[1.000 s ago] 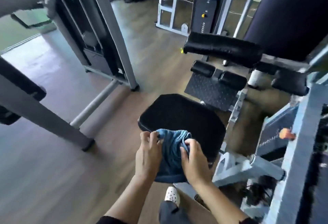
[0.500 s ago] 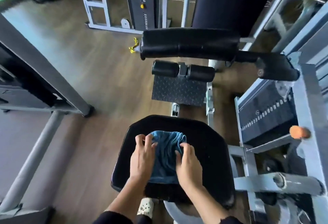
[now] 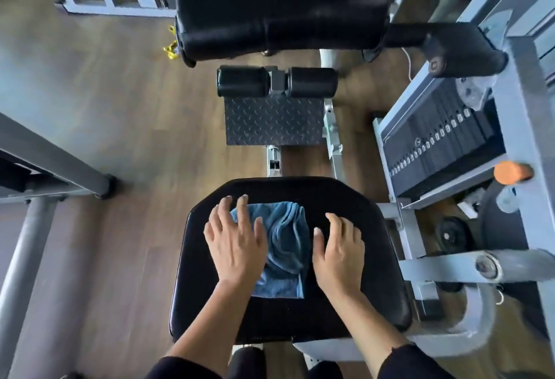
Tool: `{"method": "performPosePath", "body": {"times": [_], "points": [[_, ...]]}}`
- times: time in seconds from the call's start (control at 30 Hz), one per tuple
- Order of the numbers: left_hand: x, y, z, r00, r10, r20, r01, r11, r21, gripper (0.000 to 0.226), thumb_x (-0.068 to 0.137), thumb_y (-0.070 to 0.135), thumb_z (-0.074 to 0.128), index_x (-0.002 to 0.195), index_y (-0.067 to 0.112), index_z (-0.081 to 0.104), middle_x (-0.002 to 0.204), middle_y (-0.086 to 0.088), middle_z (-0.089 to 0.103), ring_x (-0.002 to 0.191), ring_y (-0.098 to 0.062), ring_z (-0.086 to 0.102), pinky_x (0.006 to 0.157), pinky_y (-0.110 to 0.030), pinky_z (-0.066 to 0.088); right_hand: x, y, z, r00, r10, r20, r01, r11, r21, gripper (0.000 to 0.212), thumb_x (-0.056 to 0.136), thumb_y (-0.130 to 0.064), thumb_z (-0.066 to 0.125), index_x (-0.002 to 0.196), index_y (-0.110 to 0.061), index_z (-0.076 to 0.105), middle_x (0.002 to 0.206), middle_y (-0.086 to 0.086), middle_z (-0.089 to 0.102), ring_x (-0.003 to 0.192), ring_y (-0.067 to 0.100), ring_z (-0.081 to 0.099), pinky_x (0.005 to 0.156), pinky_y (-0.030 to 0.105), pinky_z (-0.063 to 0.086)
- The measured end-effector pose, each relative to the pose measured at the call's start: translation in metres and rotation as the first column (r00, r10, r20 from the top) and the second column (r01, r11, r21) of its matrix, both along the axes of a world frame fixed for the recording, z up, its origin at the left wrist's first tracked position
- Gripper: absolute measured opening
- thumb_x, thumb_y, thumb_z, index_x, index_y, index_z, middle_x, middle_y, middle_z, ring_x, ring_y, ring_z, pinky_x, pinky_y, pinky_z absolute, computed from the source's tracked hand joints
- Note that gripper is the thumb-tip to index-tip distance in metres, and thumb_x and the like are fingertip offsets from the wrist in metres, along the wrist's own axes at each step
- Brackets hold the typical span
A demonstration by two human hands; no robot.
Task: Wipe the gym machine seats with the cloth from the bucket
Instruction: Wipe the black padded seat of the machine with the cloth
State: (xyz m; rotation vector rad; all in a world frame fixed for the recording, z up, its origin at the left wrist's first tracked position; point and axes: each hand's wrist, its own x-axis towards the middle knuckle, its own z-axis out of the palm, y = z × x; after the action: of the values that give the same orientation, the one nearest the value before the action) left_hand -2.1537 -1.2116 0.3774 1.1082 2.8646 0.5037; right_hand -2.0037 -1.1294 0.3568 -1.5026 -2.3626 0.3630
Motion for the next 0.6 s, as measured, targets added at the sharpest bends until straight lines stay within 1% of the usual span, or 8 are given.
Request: {"method": "performPosePath", "body": {"times": [0.07,0.13,0.17,0.3,0.37,0.47,0.53,0.6], "points": [[0.018,0.011,0.0,0.986,-0.168,0.011,0.168,0.984,-0.057,0.056,0.09,0.055,0.043,0.139,0.029,0.041,0.149,-0.013,0.032,0.14,-0.037,0.022,0.109,-0.057,0.018,0.009,0.013,-0.006,0.999,-0.007,0.048,0.008,1.0,-0.015,0.044,0.096,-0.034,0.037,0.128,-0.009,0.05,0.129,0.013,0.054,0.121,0.032,0.049,0.099,0.043,0.043],[0.031,0.015,-0.013,0.966,-0.25,0.068,0.258,0.953,-0.161,0.066,0.087,0.072,0.028,0.144,0.04,0.029,0.157,-0.007,0.018,0.145,-0.036,0.003,0.109,-0.063,-0.001,0.017,0.025,-0.013,0.991,0.029,0.13,-0.024,0.999,-0.041,0.053,0.096,-0.038,0.028,0.137,-0.009,0.045,0.145,0.014,0.042,0.137,0.032,0.034,0.113,0.046,0.027],[0.034,0.015,-0.021,0.961,-0.262,0.083,0.274,0.939,-0.206,0.07,0.084,0.077,0.025,0.145,0.042,0.026,0.158,-0.006,0.016,0.145,-0.036,0.0,0.108,-0.066,-0.003,0.019,0.03,-0.017,0.984,0.064,0.169,-0.055,0.997,-0.057,0.057,0.096,-0.041,0.023,0.141,-0.01,0.041,0.15,0.012,0.035,0.141,0.031,0.027,0.115,0.045,0.021],[0.022,0.013,-0.037,0.961,-0.273,0.047,0.274,0.919,-0.285,0.064,0.083,0.072,0.031,0.142,0.045,0.031,0.154,-0.003,0.027,0.143,-0.037,0.012,0.101,-0.074,0.006,0.024,0.042,-0.028,0.951,0.19,0.246,-0.159,0.977,-0.139,0.067,0.095,-0.049,0.005,0.15,-0.014,0.021,0.157,0.007,0.015,0.146,0.023,0.007,0.117,0.038,0.002],[0.007,0.022,-0.038,0.98,-0.193,0.045,0.197,0.936,-0.293,0.06,0.084,0.067,0.029,0.141,0.046,0.031,0.154,-0.002,0.028,0.143,-0.036,0.012,0.1,-0.075,0.009,0.025,0.046,-0.031,0.95,0.198,0.24,-0.165,0.975,-0.148,0.067,0.095,-0.049,0.003,0.149,-0.015,0.02,0.157,0.006,0.014,0.145,0.023,0.007,0.116,0.037,0.002],[-0.004,0.046,-0.042,0.995,-0.066,0.08,0.087,0.95,-0.301,0.06,0.086,0.063,0.022,0.144,0.048,0.022,0.157,-0.001,0.018,0.144,-0.035,0.004,0.104,-0.072,0.003,0.023,0.051,-0.032,0.957,0.186,0.222,-0.162,0.979,-0.121,0.062,0.098,-0.046,0.01,0.148,-0.013,0.024,0.155,0.008,0.017,0.144,0.026,0.013,0.116,0.04,0.006],[0.007,0.053,-0.042,0.989,-0.126,0.079,0.143,0.954,-0.265,0.058,0.088,0.058,0.025,0.145,0.046,0.024,0.157,-0.002,0.019,0.144,-0.036,0.007,0.107,-0.069,0.003,0.019,0.055,-0.031,0.959,0.191,0.207,-0.17,0.979,-0.115,0.062,0.098,-0.046,0.011,0.149,-0.012,0.022,0.156,0.007,0.014,0.145,0.024,0.011,0.117,0.04,0.005],[0.019,0.04,-0.041,0.955,-0.292,0.056,0.297,0.932,-0.207,0.054,0.091,0.051,0.031,0.144,0.042,0.029,0.155,-0.002,0.025,0.143,-0.035,0.015,0.11,-0.065,0.009,0.016,0.059,-0.032,0.954,0.219,0.205,-0.194,0.972,-0.136,0.063,0.097,-0.046,0.008,0.149,-0.013,0.018,0.156,0.006,0.011,0.145,0.023,0.007,0.117,0.039,0.002]]}}
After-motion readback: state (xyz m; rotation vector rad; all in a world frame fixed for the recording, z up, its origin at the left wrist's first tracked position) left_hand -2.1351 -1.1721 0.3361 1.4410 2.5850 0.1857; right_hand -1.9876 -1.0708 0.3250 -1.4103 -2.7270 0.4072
